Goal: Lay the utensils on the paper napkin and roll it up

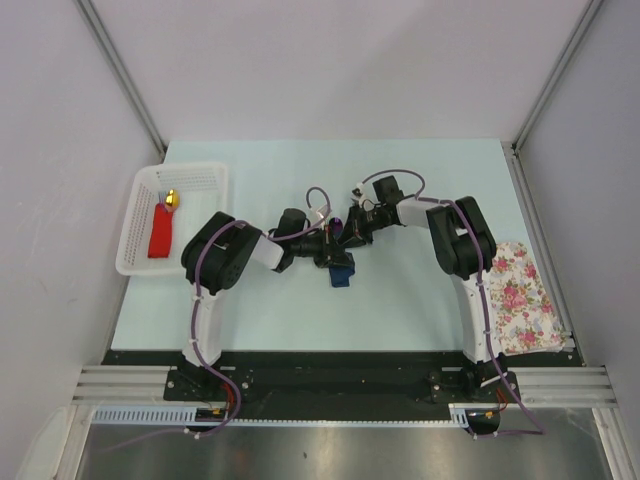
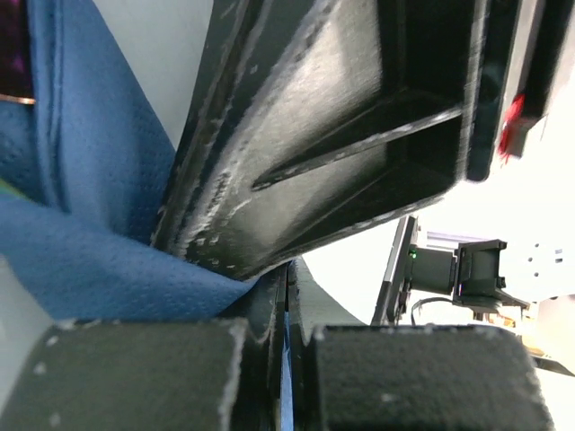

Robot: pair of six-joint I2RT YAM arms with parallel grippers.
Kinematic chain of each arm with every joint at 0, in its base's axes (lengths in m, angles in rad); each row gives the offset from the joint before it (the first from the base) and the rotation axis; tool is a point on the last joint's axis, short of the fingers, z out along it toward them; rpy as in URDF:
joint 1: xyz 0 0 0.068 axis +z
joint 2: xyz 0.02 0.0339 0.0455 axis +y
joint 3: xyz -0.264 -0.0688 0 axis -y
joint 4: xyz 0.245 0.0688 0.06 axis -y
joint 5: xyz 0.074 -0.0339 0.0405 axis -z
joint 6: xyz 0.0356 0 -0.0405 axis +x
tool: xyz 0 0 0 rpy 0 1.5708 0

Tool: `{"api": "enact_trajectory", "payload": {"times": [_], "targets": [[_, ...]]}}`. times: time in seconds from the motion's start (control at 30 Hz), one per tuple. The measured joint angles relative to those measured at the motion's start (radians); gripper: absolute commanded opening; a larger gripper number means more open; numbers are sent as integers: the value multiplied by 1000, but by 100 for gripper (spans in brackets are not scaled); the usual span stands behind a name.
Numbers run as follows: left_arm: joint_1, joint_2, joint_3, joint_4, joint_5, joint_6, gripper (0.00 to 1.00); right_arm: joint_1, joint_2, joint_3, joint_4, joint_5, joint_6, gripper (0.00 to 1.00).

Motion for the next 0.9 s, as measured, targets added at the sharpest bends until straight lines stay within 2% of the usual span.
{"api": "enact_trajectory", "payload": {"times": [0.13,0.17,0.2,0.5,0.73,0.9], "targets": [[0,2,-3,8,6,6,2,-10,-8,31,-74,8,-19,24],[0,3,-3,10,8,7,3,-18,-11,40,-96,11,-28,29],[0,3,-3,11,10,7,3,-26,-15,47,-116,18,-36,31],[0,7,-2,10,46,50,1,-66,-19,85,-242,85,-98,30],[0,6,10,-24,84,120,2,-50,-15,106,-257,72,-103,36],[0,6,21,-51,103,166,5,-40,-15,104,-261,49,-113,35]]}}
